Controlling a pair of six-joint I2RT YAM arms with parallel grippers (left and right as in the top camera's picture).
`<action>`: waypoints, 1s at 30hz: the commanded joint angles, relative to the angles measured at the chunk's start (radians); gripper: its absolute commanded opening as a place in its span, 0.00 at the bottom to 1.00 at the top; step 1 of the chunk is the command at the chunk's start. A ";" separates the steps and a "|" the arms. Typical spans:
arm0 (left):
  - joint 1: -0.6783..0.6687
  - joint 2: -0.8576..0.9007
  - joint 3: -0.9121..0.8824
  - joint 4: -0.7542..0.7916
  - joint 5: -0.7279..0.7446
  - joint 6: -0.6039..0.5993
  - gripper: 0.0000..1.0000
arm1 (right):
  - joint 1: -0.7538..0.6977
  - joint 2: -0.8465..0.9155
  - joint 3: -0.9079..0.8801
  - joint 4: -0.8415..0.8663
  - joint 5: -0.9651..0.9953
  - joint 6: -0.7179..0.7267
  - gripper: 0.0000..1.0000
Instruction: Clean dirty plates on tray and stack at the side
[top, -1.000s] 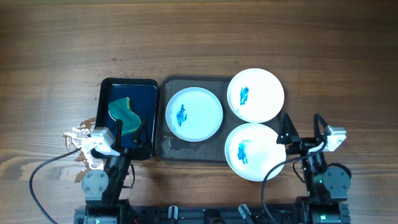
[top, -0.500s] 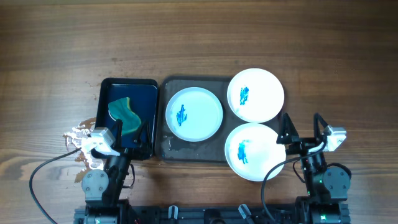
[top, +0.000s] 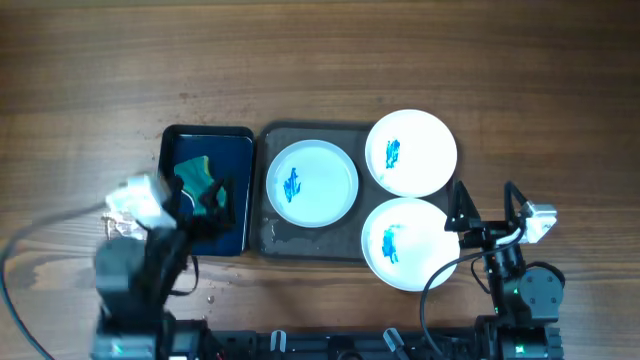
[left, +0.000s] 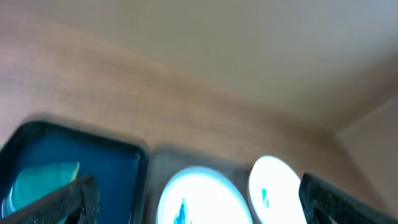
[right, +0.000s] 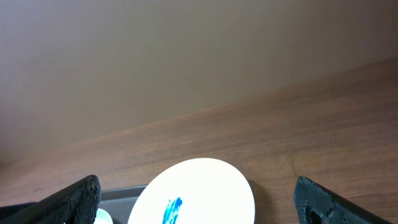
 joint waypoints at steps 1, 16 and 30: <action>0.007 0.319 0.319 -0.221 0.000 0.091 1.00 | 0.000 -0.004 -0.001 0.004 -0.016 -0.010 1.00; -0.004 0.934 0.947 -0.962 -0.247 0.094 1.00 | 0.000 -0.004 -0.001 0.004 -0.016 -0.011 1.00; -0.006 0.934 0.947 -0.922 -0.246 0.089 1.00 | 0.001 0.044 0.113 -0.042 -0.204 0.063 0.99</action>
